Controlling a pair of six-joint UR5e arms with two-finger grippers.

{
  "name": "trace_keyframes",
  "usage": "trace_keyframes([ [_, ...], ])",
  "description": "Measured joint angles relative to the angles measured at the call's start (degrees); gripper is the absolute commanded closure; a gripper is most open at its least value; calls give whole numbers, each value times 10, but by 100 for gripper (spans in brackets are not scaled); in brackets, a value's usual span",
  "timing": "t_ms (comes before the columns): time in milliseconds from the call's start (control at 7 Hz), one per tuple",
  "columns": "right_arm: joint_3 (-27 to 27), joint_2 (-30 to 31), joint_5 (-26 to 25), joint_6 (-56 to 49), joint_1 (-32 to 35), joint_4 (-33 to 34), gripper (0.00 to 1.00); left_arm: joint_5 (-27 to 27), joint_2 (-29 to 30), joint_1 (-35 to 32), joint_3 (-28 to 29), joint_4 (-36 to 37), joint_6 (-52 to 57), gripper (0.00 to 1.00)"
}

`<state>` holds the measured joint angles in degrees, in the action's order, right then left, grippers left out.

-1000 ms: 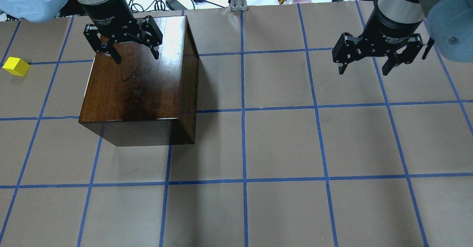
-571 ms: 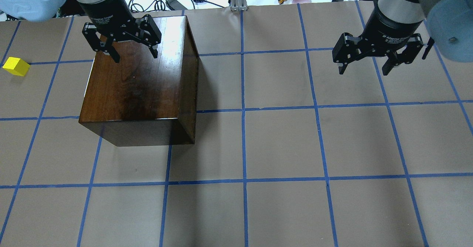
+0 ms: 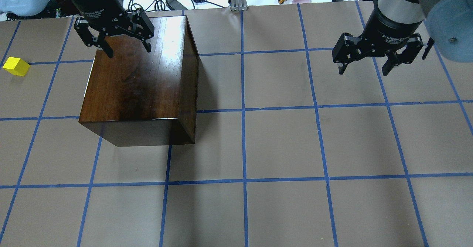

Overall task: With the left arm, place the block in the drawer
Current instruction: 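Move the left gripper down beside the cabinet toward the drawer handle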

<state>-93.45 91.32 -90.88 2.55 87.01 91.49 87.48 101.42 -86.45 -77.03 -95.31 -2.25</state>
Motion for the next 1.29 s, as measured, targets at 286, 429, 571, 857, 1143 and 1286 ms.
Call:
trace_keyframes([
  [286, 0, 0, 0, 0, 0, 0, 0, -5, 1, 55, 23, -8, 43, 0],
  [429, 0, 0, 0, 0, 0, 0, 0, -13, 4, 92, 27, -10, 89, 0],
  [571, 0, 0, 0, 0, 0, 0, 0, -30, 11, 136, 29, -10, 145, 0],
  [857, 0, 0, 0, 0, 0, 0, 0, -51, 30, 202, 29, -6, 248, 0],
  [1143, 0, 0, 0, 0, 0, 0, 0, -58, 53, 229, 25, 5, 314, 0],
  [1286, 0, 0, 0, 0, 0, 0, 0, -67, 70, 237, 22, 15, 346, 0],
])
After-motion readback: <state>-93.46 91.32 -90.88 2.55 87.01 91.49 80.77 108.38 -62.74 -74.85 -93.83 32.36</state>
